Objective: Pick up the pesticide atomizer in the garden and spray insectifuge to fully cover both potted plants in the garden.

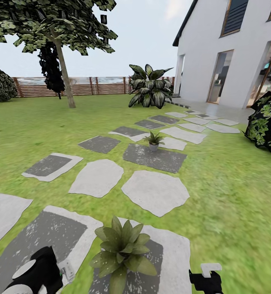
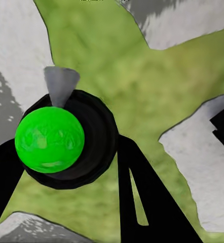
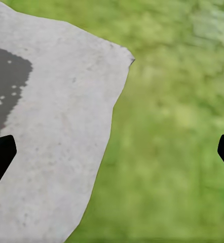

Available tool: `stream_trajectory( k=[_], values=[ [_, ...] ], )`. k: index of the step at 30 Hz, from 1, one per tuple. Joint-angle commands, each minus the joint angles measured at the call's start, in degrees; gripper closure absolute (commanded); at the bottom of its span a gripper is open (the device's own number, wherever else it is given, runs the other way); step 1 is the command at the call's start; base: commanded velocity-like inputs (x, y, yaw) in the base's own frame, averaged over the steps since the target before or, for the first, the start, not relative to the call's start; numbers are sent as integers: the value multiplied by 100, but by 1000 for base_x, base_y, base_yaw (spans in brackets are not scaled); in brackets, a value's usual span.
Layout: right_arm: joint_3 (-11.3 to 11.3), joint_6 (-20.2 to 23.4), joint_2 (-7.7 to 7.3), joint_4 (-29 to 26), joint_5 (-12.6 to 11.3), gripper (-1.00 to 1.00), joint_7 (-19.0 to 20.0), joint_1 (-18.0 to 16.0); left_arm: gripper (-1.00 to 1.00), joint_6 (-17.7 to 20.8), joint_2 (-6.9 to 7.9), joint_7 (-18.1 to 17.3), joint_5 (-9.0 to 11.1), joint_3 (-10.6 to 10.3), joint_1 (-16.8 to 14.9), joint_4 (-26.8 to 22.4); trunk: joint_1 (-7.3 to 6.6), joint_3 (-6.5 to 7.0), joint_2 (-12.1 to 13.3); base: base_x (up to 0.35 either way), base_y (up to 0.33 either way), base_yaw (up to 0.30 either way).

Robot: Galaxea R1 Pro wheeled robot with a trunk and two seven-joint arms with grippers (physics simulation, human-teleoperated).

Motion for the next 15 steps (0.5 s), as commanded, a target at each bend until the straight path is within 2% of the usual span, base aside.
stream_trajectory(
  k=[1, 3, 8, 15],
  values=[
    [-44, -29, 1, 9, 60, -100, -8, -6, 100, 40, -11, -35, -15, 108, -30, -15, -1, -5, -2, 0, 0, 0],
    [-44, -29, 1, 10, 60, -100, -7, -6, 100, 66, -56, -40, -18, 218, -86, -24, -1, -5, -2, 0, 0, 0],
    [-44, -29, 1, 9, 60, -100, -5, -6, 100, 318, -58, -74, -44, 221, -345, -79, -1, -5, -2, 0, 0, 0],
    [-44, -29, 1, 5, 60, -100, -7, -6, 100, 271, 23, -44, -81, 229, -308, -1, -1, -5, -2, 0, 0, 0]
  ],
)
